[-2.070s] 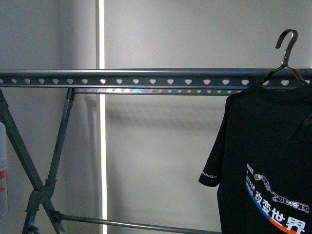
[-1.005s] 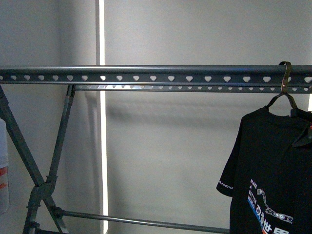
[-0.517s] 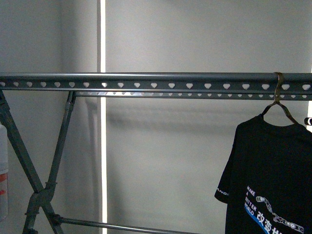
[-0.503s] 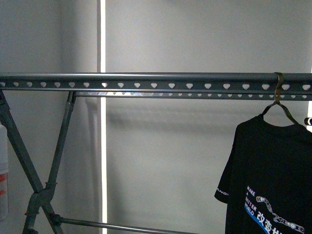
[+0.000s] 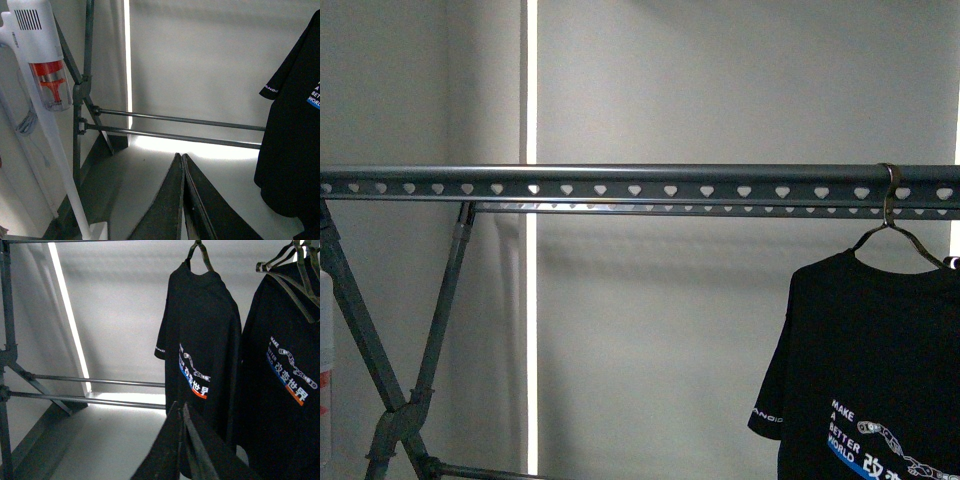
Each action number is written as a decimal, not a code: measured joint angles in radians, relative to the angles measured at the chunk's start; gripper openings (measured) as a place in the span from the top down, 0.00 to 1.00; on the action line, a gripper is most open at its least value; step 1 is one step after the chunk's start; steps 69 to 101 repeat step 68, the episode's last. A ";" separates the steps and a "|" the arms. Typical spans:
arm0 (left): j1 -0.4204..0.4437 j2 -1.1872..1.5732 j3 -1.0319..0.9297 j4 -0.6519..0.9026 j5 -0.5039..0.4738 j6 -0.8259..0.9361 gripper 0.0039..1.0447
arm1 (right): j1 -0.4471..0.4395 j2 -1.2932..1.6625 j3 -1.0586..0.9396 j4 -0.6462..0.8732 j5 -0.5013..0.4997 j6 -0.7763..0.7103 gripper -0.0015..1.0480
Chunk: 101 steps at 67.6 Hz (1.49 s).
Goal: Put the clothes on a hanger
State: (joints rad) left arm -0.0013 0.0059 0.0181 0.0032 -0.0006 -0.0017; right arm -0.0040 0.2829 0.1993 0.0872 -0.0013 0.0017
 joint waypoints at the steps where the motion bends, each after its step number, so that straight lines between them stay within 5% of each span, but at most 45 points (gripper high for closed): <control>1: 0.000 0.000 0.000 0.000 0.000 0.000 0.97 | 0.000 -0.005 -0.008 0.001 0.000 0.000 0.97; 61: 0.000 -0.002 0.000 -0.001 0.000 0.000 0.97 | 0.000 -0.277 -0.193 -0.091 0.000 -0.001 0.98; 64: 0.000 -0.002 0.000 -0.001 0.000 -0.001 0.95 | 0.000 -0.278 -0.193 -0.091 0.000 -0.002 0.92; 68: 0.000 -0.002 0.000 -0.001 0.000 0.000 0.80 | 0.000 -0.278 -0.193 -0.091 0.000 -0.002 0.77; 101: 0.000 -0.002 0.000 -0.001 0.000 0.000 0.80 | 0.000 -0.278 -0.193 -0.091 0.000 -0.002 0.77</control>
